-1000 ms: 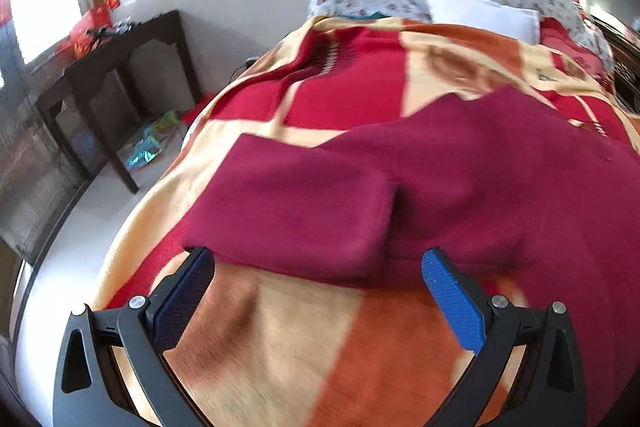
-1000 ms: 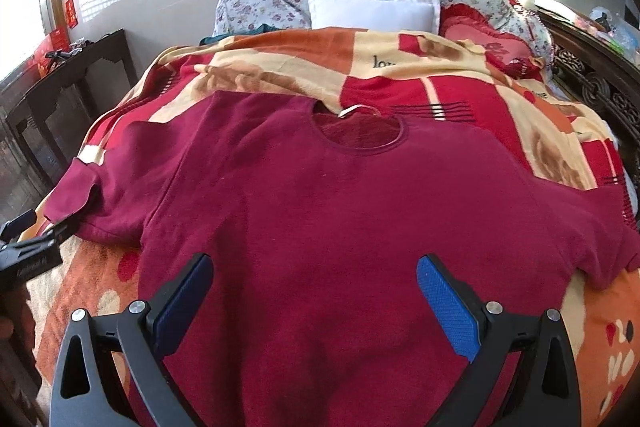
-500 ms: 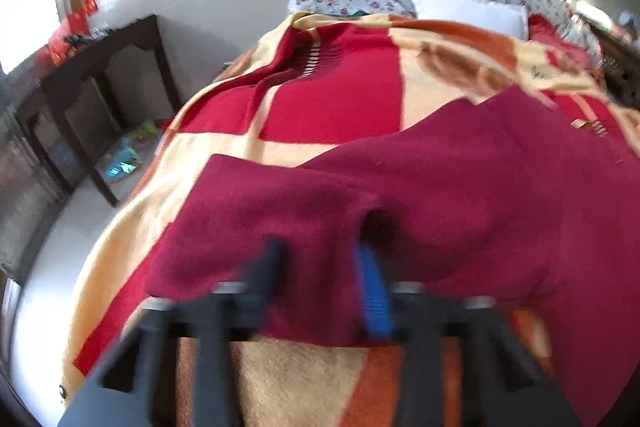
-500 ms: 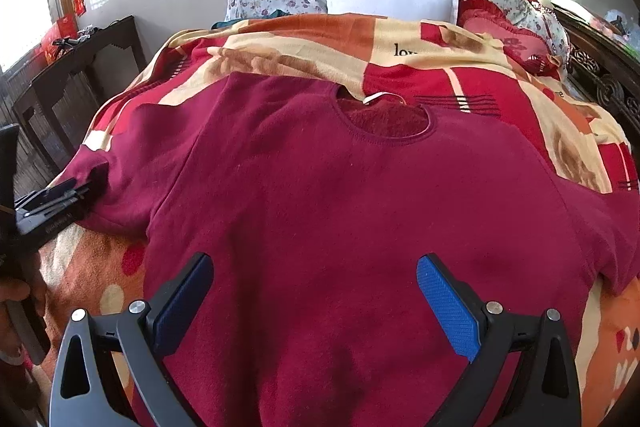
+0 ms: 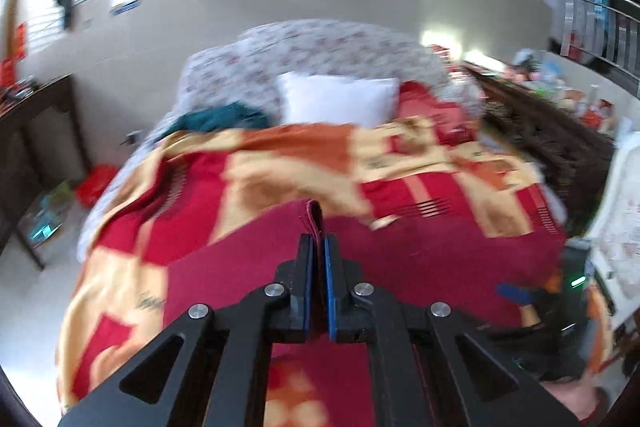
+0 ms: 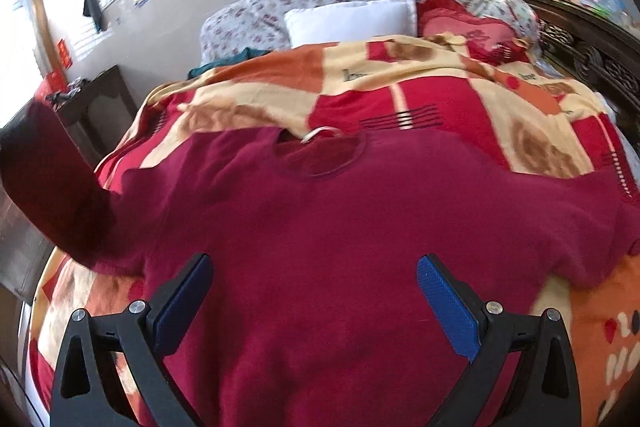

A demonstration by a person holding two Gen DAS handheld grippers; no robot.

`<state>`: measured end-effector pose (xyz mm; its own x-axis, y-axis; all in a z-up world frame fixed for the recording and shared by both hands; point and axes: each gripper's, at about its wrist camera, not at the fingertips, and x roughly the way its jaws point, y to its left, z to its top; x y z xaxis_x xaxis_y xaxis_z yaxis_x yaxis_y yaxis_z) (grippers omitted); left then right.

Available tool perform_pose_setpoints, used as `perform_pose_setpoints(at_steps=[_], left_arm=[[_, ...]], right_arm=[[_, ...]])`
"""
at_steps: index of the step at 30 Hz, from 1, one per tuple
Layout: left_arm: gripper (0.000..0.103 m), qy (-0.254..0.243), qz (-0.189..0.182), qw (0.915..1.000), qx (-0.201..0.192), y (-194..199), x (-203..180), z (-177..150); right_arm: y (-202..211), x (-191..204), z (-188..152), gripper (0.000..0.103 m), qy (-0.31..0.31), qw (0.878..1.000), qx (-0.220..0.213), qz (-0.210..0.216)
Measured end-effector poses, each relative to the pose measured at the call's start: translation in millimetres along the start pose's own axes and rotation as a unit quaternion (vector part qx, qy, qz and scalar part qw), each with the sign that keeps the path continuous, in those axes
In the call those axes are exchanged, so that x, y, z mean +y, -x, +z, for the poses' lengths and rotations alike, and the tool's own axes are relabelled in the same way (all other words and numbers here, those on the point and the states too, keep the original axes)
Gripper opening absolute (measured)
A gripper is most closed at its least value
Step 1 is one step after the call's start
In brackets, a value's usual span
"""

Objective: Fold small clothes

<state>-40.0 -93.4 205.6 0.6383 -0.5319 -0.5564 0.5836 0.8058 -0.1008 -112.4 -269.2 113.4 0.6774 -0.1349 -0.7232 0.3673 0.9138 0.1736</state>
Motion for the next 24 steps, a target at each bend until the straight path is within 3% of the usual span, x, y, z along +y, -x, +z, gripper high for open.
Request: perform_pose_setpoints(at_steps=[4,8,12,16,19,21,24], left_arm=[[0.005,-0.035,-0.044,0.9984,0.004,-25,-67,9],[0.005,-0.038,-0.094,0.9941,0.039,-74,-123,-7],[0.005,-0.040,-0.111,0.9899,0.078,-124,-154,-36],[0.007,-0.041,-0.121,0.9836,0.127,-159,-160,-64],[0.033,-0.050,-0.105,0.9864,0.116,-143,-149,-67],[0.059,-0.055,-0.094,0.9907,0.082,-115,-133,-61],[0.074,-0.080,-0.055,0.9949,0.028,-72,-103,-54]], right_arm=[[8,-35,3,0.103,-0.013,1.000,-0.007,-0.021],[12,-78,4,0.103,-0.048,0.998,-0.006,-0.037],[14,-121,1,0.103,-0.105,0.994,-0.002,-0.042],[15,-127,1,0.103,-0.112,0.993,0.004,-0.026],[13,-117,3,0.103,-0.091,0.996,0.004,-0.021],[7,-108,4,0.103,-0.077,0.997,0.013,-0.009],[-6,-92,5,0.103,-0.050,0.998,0.028,-0.007]])
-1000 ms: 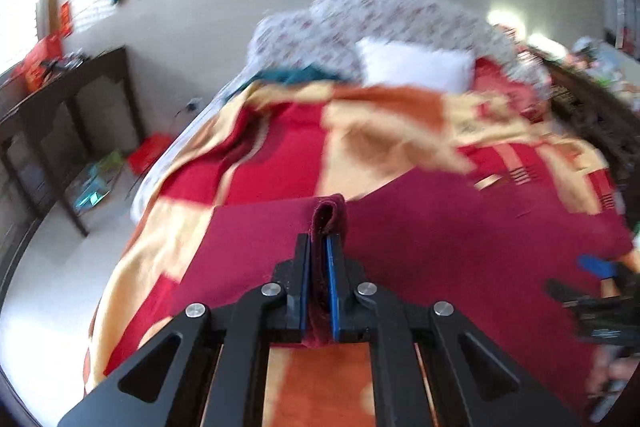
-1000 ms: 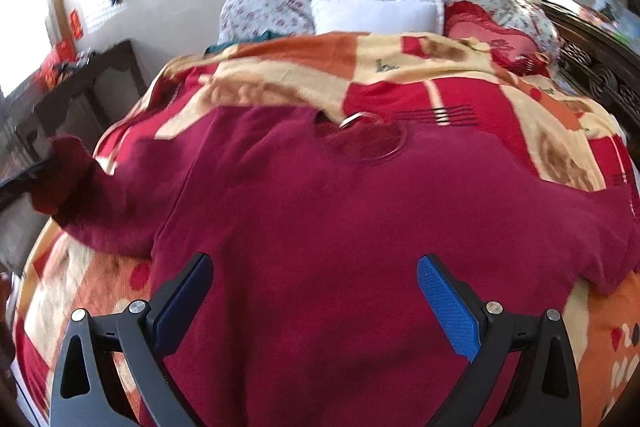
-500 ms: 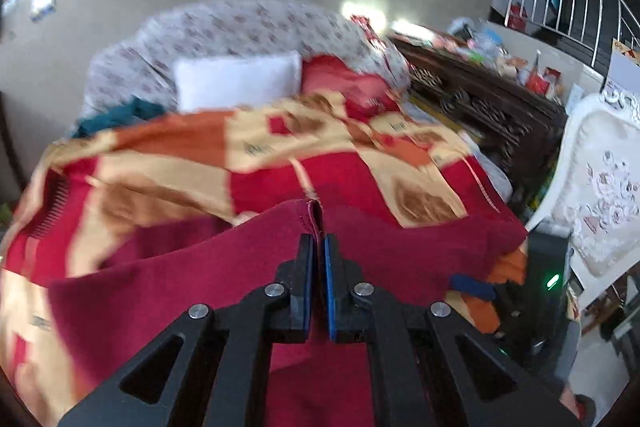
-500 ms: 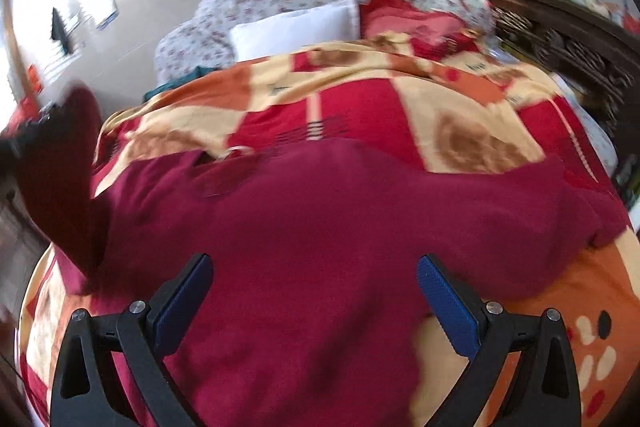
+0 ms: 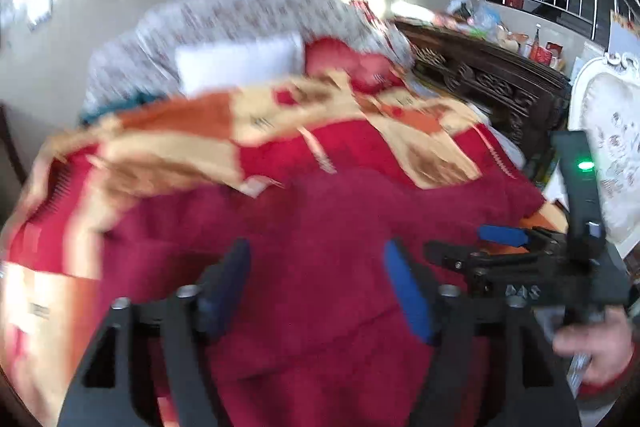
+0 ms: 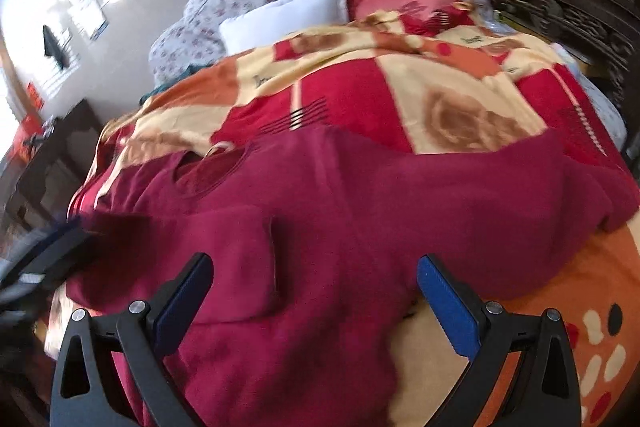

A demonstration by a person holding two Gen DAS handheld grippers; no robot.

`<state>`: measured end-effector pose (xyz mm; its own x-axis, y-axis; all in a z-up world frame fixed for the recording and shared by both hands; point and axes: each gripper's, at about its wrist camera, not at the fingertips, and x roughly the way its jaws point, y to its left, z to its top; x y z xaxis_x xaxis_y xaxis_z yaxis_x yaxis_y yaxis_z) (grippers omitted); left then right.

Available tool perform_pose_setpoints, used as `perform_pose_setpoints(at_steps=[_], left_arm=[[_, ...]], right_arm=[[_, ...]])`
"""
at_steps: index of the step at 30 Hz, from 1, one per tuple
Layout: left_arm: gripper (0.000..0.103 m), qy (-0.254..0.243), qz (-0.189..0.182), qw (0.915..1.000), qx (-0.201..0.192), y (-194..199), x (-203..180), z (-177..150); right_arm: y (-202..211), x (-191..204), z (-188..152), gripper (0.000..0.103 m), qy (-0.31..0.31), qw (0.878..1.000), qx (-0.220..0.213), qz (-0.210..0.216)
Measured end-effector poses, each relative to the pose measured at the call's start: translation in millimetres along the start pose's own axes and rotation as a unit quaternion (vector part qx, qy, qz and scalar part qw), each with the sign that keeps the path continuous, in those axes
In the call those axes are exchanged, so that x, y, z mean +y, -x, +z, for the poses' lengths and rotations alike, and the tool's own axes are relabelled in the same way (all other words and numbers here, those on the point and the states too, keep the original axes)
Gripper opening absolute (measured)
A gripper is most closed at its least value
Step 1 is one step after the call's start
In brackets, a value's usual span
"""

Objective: Fold small clothes

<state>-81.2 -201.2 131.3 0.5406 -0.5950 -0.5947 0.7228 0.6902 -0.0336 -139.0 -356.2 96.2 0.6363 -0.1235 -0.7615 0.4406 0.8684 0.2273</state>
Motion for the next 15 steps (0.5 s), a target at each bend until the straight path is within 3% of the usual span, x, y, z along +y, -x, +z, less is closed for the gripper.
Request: perform_pose_setpoints(at_steps=[4,7,8,9,10,12,15], left_arm=[[0.074,-0.016,0.111,0.9936,-0.016,32,47,-19],[0.074,0.021,0.147,0.9889,0.003,32,85,-40],[0.074,0.037,0.151,0.9878,0.012,30,96,-46],[0.074,0.053,0.155,0.9863,0.021,28,107,-53],[0.074,0.068,0.162,0.9841,0.028,25,116,-59],[0.074,0.085,0.168,0.9816,0.032,20,126,-67],[0.074,0.098,0.165,0.9808,0.034,17,133,-73]], right_arm=[[-29,17,-1,0.103,0.032,0.999,0.023,-0.020],[-39,34,-2,0.100,0.084,0.996,-0.005,-0.025],[-44,43,-2,0.092,0.116,0.993,-0.012,-0.034],[-48,47,-1,0.051,0.130,0.990,-0.010,-0.044],[-50,50,1,0.018,0.138,0.989,-0.009,-0.053],[-44,48,6,0.011,0.130,0.991,-0.014,-0.033],[-26,41,13,0.009,0.117,0.993,-0.030,-0.014]])
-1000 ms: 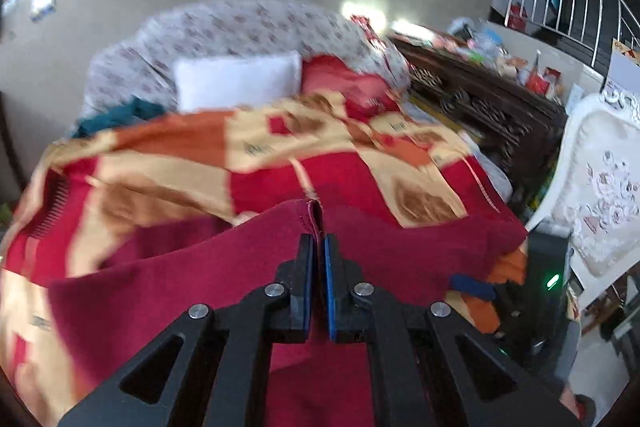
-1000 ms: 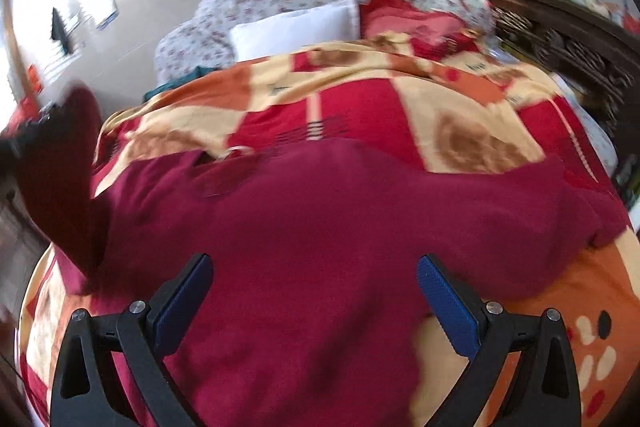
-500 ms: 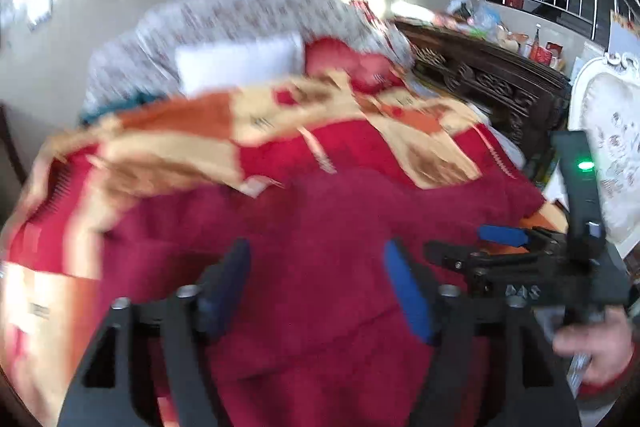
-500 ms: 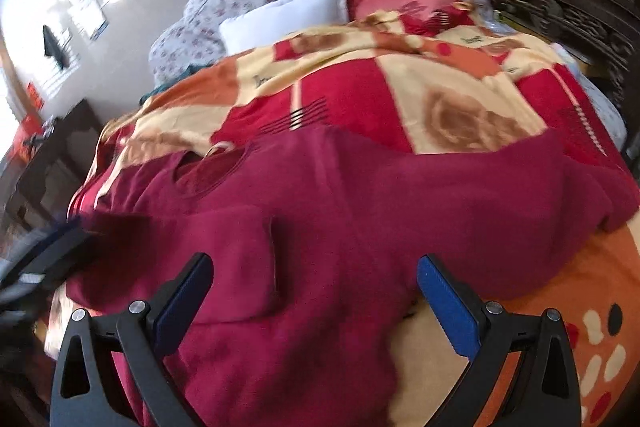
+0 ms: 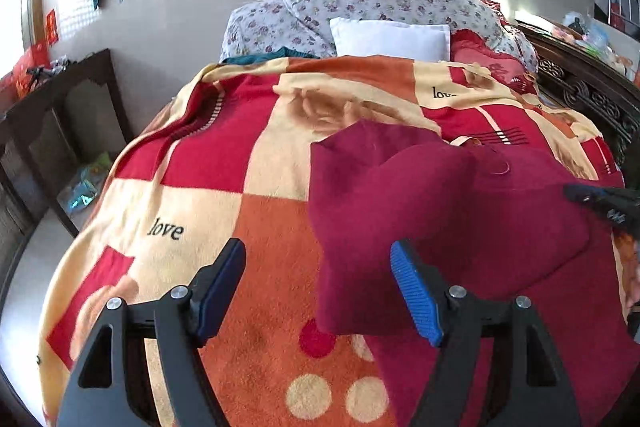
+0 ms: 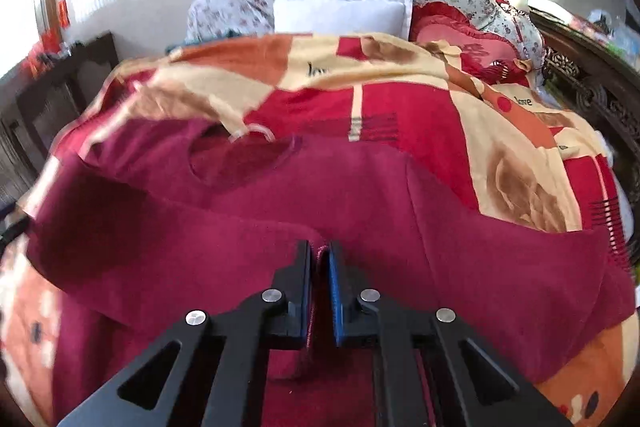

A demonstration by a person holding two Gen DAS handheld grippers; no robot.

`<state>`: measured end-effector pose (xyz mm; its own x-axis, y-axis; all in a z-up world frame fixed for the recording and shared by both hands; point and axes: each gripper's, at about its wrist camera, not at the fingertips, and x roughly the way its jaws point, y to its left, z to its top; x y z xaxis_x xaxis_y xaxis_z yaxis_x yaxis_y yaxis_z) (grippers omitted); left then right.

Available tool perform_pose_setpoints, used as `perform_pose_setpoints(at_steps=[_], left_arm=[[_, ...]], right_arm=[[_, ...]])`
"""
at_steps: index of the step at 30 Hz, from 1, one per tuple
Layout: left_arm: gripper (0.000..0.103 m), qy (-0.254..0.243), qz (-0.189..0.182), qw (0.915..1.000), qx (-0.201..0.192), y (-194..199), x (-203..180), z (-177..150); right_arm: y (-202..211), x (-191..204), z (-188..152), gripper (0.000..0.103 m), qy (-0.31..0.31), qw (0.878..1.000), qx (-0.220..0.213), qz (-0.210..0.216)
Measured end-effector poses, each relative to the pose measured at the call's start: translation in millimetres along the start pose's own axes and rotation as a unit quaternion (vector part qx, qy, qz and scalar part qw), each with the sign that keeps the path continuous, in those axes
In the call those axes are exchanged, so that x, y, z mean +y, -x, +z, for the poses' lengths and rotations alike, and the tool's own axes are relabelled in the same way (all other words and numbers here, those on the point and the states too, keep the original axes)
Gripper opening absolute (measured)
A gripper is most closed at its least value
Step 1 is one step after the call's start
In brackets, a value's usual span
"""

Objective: Fold small clothes

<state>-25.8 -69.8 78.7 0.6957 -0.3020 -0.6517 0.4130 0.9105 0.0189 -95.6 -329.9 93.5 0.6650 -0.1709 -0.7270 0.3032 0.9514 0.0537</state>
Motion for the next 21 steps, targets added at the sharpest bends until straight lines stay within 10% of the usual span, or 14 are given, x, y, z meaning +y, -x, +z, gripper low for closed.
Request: perform_pose_setpoints(at_steps=[14,21], left_arm=[[0.074,0.009,0.019,0.9997,-0.009,-22,-10,13],[0.090,-0.025,-0.044,0.9985,-0.022,-34,-7,45]], right_arm=[[33,-29,40,0.009,-0.017,0.998,-0.056,-0.022],[20,-30,28,0.009,-0.017,0.999,-0.043,-0.011]])
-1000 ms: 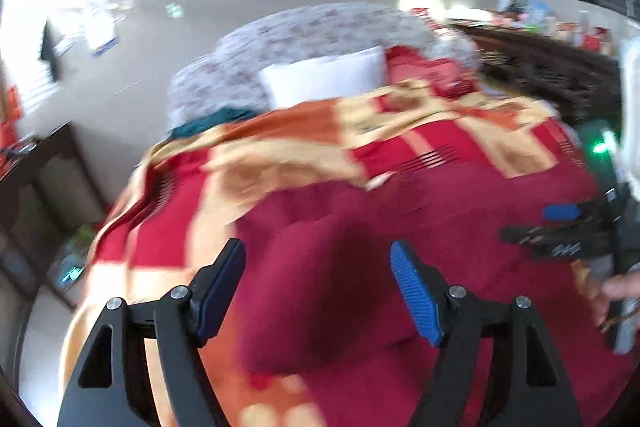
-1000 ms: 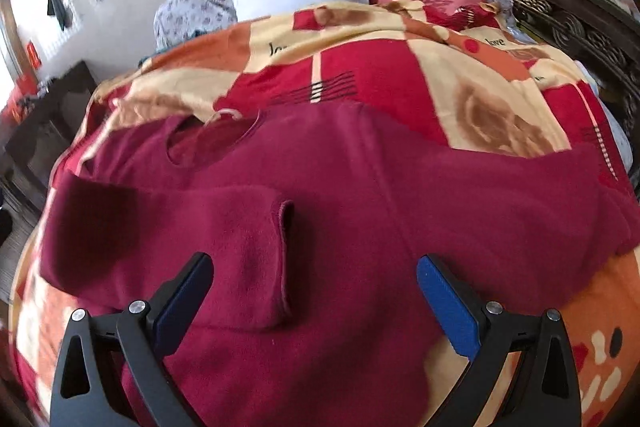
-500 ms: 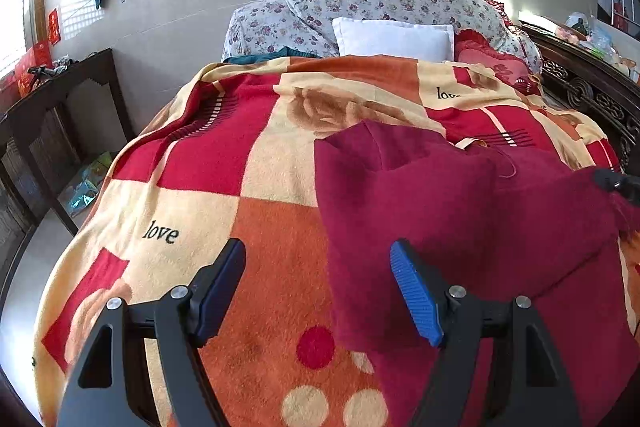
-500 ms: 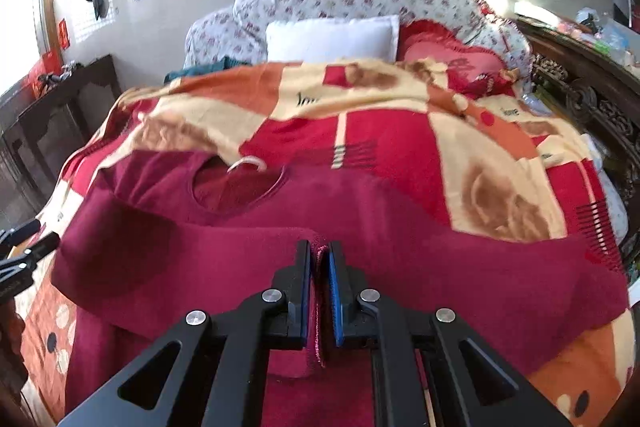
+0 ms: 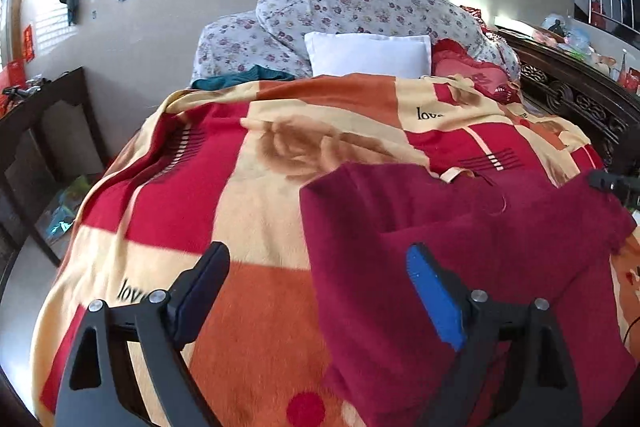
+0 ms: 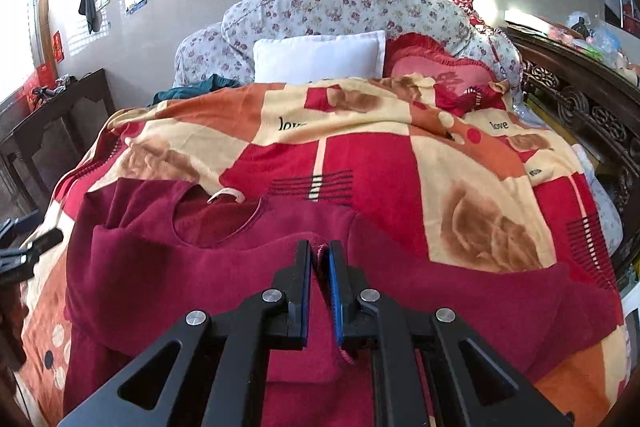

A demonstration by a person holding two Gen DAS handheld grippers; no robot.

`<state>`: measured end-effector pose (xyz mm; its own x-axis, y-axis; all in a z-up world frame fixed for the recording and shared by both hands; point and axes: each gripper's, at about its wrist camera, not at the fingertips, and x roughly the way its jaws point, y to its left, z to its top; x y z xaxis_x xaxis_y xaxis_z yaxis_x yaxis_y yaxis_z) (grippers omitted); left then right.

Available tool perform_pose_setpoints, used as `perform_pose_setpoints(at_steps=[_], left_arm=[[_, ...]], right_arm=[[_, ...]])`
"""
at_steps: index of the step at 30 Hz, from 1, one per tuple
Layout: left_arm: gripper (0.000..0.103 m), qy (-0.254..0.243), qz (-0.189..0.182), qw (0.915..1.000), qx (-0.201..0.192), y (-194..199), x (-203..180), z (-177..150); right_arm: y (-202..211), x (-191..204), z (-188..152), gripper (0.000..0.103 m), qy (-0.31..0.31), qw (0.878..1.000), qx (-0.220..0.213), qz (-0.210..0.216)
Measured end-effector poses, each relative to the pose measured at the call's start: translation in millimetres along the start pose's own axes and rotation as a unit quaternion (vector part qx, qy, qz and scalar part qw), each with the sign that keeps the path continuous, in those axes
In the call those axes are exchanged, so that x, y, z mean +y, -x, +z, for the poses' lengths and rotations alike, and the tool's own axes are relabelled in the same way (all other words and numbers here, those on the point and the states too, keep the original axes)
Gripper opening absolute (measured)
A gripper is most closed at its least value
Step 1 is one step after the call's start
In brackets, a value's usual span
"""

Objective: Fold small clothes

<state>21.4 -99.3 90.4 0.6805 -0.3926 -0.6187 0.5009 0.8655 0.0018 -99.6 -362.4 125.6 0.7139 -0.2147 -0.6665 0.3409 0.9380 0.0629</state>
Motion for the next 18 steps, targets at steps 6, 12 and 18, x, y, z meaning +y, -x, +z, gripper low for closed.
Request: perform_pose_setpoints(at_steps=[6,12,18], left_arm=[[0.025,-0.012,0.004,0.9990,0.043,-37,-4,8],[0.006,0.051,-0.031,0.9959,0.068,-59,27,13],[0.006,0.088,-0.042,0.9936,0.058,-64,45,10]], right_arm=[[-4,0,3,0.009,0.003,1.000,0.000,0.002],[6,-15,20,0.009,-0.021,0.999,-0.027,-0.002],[-28,-30,5,0.009,-0.034,0.999,0.018,-0.037]])
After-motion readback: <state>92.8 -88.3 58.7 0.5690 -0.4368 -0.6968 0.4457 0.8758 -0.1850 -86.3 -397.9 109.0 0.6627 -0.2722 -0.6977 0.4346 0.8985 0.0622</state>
